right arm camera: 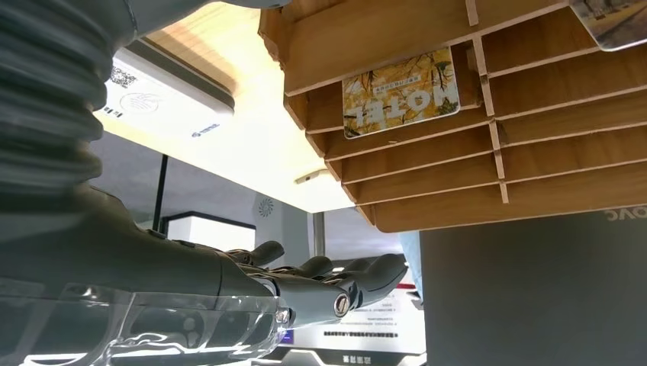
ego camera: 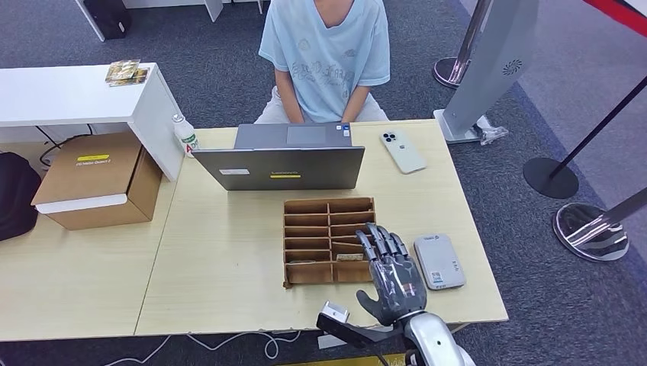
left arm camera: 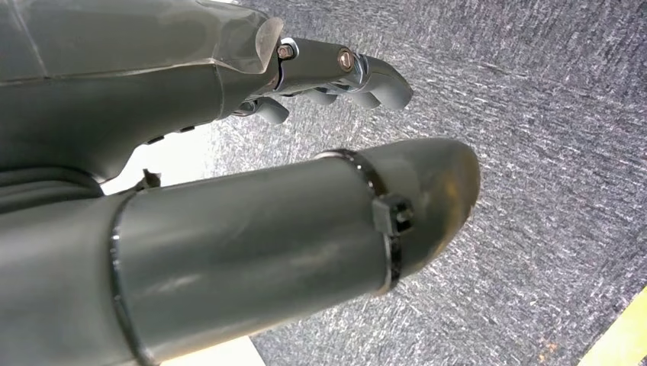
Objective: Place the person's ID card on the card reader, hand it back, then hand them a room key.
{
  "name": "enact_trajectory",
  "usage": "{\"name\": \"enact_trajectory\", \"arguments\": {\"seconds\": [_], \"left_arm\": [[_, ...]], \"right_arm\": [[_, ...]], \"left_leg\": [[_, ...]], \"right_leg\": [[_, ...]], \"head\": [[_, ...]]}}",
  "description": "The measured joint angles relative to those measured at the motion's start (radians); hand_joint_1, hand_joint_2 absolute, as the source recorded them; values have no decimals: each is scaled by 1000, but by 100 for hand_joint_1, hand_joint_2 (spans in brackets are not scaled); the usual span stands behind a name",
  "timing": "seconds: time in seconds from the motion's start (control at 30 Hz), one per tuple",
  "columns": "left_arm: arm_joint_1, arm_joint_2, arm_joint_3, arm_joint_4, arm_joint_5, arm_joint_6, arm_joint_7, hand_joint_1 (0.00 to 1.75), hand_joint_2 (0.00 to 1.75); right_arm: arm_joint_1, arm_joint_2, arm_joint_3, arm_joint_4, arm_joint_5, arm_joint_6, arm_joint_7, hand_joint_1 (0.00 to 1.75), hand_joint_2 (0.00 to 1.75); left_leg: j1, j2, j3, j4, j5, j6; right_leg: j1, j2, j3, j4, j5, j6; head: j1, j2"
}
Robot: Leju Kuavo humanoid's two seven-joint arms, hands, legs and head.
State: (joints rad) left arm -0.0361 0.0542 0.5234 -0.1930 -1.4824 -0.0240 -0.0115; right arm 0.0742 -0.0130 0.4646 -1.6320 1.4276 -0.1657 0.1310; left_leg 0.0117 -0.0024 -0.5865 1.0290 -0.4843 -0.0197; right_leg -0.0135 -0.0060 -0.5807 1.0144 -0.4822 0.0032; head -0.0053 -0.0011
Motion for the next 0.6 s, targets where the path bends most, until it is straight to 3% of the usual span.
{"name": "enact_trajectory", "arguments": {"seconds": [0.6], "left_arm": [[0, 0, 0, 0, 0, 0, 0, 0, 0]], "right_arm": [[-41, 0, 0, 50, -1, 6, 3, 0, 175]], "left_leg": [[0, 0, 0, 0, 0, 0]], "right_leg": [[0, 0, 0, 0, 0, 0]], "head": [[0, 0]]}}
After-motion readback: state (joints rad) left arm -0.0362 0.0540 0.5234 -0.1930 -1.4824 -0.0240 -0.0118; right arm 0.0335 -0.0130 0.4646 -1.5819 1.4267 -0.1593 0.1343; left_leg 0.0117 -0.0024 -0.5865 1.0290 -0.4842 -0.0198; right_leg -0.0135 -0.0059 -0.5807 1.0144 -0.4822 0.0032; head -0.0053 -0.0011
